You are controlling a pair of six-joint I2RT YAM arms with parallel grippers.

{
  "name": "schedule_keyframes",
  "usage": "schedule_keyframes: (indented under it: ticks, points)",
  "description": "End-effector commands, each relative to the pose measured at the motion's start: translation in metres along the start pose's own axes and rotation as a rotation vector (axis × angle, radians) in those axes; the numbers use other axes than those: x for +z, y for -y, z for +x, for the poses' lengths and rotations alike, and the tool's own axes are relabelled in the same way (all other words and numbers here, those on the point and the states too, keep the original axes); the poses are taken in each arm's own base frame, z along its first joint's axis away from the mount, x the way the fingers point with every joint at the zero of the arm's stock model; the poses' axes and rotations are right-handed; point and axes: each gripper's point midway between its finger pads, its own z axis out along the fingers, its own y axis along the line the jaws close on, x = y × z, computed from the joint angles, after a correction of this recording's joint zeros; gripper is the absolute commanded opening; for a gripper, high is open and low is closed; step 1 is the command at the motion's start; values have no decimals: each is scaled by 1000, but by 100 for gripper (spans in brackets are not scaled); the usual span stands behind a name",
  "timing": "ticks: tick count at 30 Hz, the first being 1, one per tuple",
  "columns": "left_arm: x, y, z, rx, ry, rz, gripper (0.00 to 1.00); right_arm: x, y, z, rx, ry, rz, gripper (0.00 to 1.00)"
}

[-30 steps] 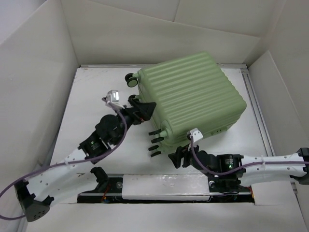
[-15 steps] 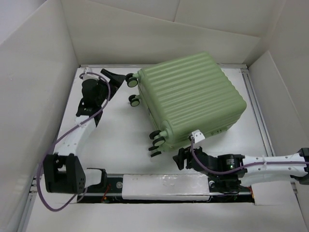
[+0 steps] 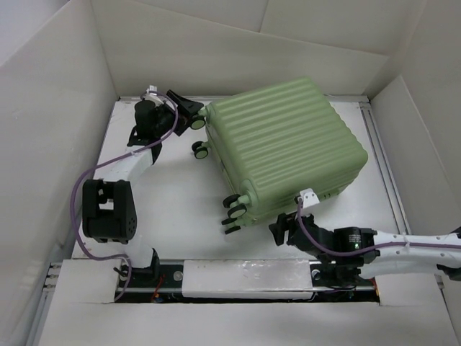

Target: Pack the luggage

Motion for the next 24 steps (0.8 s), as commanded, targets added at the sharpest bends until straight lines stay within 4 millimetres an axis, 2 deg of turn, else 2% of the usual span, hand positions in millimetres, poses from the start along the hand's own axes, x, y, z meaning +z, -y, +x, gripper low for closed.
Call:
schedule_keyframes:
  ticks: [1,2,3,4,5,6,7,9,10,11,12,13,15,16,17,18,19,20,21,22,23,24]
  points:
    - [0,53,-27,43,59,160,89,-2,14,-19,34,51,49,73]
    - [5,48,-24,26,43,161,86,-4,23,-23,40,63,73,66]
    - [6,52,-23,0,27,182,81,-3,27,-26,57,74,86,63]
    - [8,57,-26,-4,39,210,74,-1,40,-28,73,83,132,60]
    - [9,55,-23,-18,25,217,62,-1,46,-32,91,96,150,56]
    - [12,53,-23,-31,25,221,56,-2,53,-33,98,92,167,45]
    - [12,51,-22,-39,25,224,48,-3,60,-34,106,97,190,42]
    - [13,45,-17,-36,18,230,36,-3,79,-36,137,101,258,37]
    - [13,44,-16,-34,20,233,32,-3,84,-36,143,96,277,30]
    - [11,45,-15,-25,16,250,21,-1,96,-36,159,102,325,29]
    - [13,36,-10,-34,9,236,12,1,97,-33,150,87,321,27]
    - [13,33,-8,-35,8,234,0,4,96,-39,167,105,312,23]
    - [10,26,-1,-51,2,249,0,11,100,-39,156,96,329,17]
    - [5,30,0,-42,9,264,0,15,99,-40,140,95,319,15]
    - [2,30,1,-38,12,270,0,24,91,-55,98,134,281,12]
    - [-4,30,-1,-34,24,273,0,30,92,-59,88,144,277,12]
    - [-8,20,6,-49,25,248,0,34,86,-63,77,144,243,10]
    - [-21,26,0,-26,58,257,0,41,81,-73,74,177,223,9]
    - [-28,26,2,-27,67,254,0,44,87,-82,33,196,234,9]
    - [-38,10,6,-38,89,229,0,48,83,-90,20,205,201,7]
    - [-55,20,4,-23,111,251,0,55,80,-101,10,228,184,6]
    - [-62,19,6,-23,128,247,0,59,84,-108,-45,230,181,6]
